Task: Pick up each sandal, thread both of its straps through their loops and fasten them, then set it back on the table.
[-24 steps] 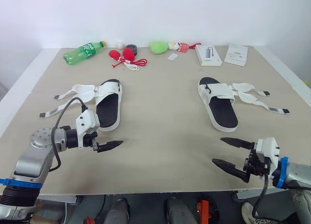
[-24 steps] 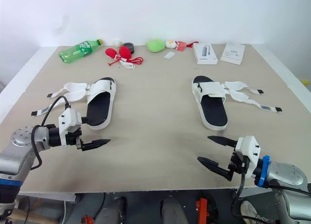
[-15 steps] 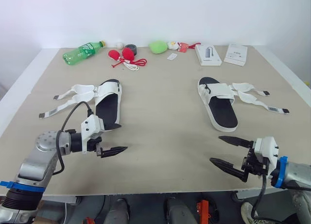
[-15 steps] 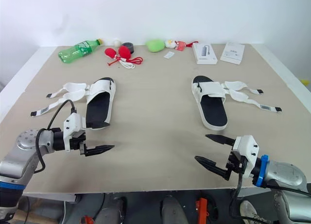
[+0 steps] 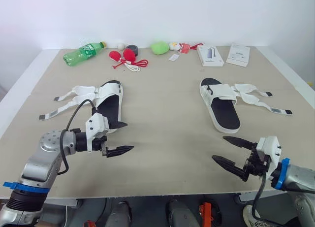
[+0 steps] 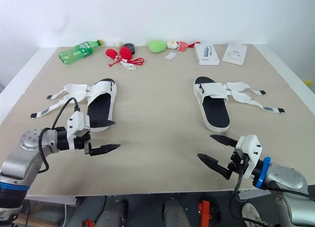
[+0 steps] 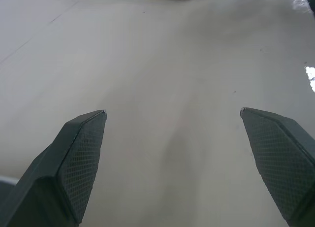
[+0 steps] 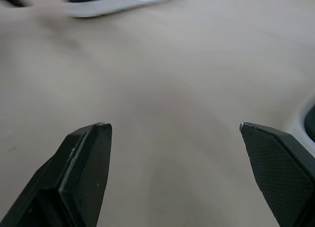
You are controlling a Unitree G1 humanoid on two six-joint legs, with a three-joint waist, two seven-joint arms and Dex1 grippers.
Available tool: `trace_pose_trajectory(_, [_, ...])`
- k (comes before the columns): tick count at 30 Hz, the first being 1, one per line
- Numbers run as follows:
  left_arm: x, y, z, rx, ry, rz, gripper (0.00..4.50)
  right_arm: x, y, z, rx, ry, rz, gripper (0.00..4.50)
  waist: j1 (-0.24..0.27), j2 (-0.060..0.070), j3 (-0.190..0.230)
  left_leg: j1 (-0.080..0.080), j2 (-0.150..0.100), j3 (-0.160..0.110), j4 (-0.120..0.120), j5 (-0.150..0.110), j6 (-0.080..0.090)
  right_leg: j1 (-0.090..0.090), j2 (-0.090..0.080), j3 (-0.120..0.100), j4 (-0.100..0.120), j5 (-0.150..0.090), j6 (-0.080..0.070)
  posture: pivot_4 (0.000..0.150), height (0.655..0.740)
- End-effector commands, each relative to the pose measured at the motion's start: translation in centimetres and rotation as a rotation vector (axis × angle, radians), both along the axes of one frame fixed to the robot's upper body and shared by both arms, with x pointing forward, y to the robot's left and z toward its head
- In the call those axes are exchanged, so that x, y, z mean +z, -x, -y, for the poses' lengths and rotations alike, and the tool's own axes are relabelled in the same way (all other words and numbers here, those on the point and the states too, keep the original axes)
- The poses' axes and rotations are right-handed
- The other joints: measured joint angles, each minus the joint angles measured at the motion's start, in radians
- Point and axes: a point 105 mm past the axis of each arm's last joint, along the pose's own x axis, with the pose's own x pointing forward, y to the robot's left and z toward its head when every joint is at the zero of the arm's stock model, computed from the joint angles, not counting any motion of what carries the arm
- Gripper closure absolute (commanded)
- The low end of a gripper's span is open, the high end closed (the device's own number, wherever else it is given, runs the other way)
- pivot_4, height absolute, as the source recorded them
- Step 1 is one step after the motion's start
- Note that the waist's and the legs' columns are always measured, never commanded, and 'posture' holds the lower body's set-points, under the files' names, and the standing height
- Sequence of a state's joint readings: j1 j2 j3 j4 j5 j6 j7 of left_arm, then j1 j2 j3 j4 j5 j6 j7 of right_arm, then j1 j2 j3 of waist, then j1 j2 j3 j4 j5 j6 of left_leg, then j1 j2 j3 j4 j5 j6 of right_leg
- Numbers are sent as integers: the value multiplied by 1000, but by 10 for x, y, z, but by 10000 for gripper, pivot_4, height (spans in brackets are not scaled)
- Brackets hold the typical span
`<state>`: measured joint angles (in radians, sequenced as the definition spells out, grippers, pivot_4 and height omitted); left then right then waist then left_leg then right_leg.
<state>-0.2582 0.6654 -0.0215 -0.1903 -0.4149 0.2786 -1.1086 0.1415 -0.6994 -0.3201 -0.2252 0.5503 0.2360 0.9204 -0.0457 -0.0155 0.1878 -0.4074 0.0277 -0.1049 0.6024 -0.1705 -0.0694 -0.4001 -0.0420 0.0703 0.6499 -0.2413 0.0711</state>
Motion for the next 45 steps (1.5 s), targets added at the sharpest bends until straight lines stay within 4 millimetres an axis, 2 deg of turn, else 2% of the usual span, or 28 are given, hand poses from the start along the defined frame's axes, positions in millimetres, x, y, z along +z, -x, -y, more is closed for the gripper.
trace_pose_trajectory(1, [15,13,36,-168,53,37,305,30,-23,3,-156,-70,95,0,1,0,0,0,0,0,0,0,0,0,0,0,0,0,0,1500,7400])
trace_pose_trajectory(4, [22,19,60,-265,100,36,305,44,-44,10,-312,-126,111,0,0,0,0,0,0,0,2,0,0,0,1,2,0,1,1,1500,7400])
trace_pose_trajectory(7, [23,27,74,-347,115,25,305,55,-63,11,-417,-82,129,0,-1,0,0,-1,0,0,2,0,0,0,1,3,0,2,1,1500,7400])
trace_pose_trajectory(15, [27,24,92,-411,133,36,305,52,-92,-19,-468,-105,106,0,-2,0,0,-1,1,0,-1,0,1,-1,5,3,0,2,1,1500,7400])
trace_pose_trajectory(20, [31,22,95,-406,161,40,305,47,-108,-13,-536,-81,112,0,-2,0,0,-1,1,0,0,0,1,-1,4,4,0,2,1,1500,7400])
trace_pose_trajectory(24, [28,25,94,-393,166,40,305,50,-117,-8,-573,-81,126,0,-2,1,0,-1,1,0,-1,0,1,-2,5,4,0,2,1,1500,7400])
trace_pose_trajectory(28, [25,23,93,-343,179,26,305,51,-124,-14,-551,-80,121,0,-4,1,0,-1,1,0,-1,0,1,-2,5,4,0,2,2,1500,7400])
trace_pose_trajectory(36, [25,5,95,-191,230,4,305,42,-143,-29,-506,-59,84,0,-3,1,0,-1,2,0,0,0,2,-2,5,5,0,3,1,1500,7400])
trace_pose_trajectory(40, [23,3,96,-168,212,17,305,35,-151,-30,-517,-47,60,0,-4,1,0,-1,2,0,-1,0,2,-2,6,5,0,4,2,1500,7400])
trace_pose_trajectory(45, [23,-2,97,-125,214,18,305,38,-158,-31,-516,-55,68,0,-3,1,0,-1,2,0,-1,0,2,-2,6,5,0,4,2,1500,7400])
